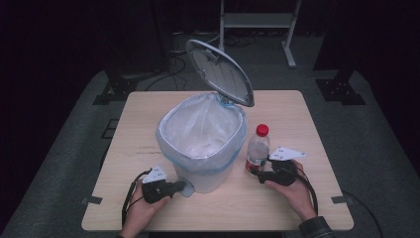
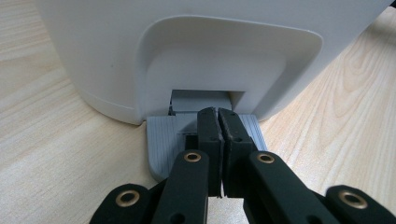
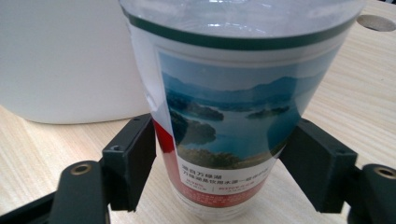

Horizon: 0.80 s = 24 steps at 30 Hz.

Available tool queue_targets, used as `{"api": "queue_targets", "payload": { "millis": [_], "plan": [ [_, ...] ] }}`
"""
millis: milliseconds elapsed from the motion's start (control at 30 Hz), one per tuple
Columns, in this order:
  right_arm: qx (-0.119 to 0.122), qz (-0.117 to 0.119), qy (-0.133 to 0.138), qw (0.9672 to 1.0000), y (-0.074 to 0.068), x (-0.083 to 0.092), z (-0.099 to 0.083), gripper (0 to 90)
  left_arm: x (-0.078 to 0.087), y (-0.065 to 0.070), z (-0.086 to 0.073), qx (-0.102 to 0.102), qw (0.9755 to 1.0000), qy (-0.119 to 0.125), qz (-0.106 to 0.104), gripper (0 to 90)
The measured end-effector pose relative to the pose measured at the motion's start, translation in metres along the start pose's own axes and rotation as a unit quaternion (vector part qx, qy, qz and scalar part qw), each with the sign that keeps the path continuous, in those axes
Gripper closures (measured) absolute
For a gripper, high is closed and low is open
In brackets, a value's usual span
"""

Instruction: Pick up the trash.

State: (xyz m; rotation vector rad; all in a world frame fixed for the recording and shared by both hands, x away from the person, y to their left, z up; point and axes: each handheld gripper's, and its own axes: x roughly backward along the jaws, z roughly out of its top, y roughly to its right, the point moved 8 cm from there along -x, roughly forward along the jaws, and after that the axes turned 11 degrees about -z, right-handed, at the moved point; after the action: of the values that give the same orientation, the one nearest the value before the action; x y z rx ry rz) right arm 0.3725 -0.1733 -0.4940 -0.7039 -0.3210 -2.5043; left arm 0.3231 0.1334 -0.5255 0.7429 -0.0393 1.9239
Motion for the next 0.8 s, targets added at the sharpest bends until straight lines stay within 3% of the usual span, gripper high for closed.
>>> {"api": "queue_targets", "payload": {
  "millis": [400,800],
  "plan": [
    [0.007,0.005,-0.003,1.0000,-0.001,0.003,-0.001,28.7,0.000,0.000,0.000,0.000,1.0000,0.000,-0.001,88.2],
    [0.003,0.012,0.011,0.9999,0.002,0.014,0.002,29.9,0.000,0.000,0.000,0.002,1.0000,0.000,-0.002,88.2]
  ]
}}
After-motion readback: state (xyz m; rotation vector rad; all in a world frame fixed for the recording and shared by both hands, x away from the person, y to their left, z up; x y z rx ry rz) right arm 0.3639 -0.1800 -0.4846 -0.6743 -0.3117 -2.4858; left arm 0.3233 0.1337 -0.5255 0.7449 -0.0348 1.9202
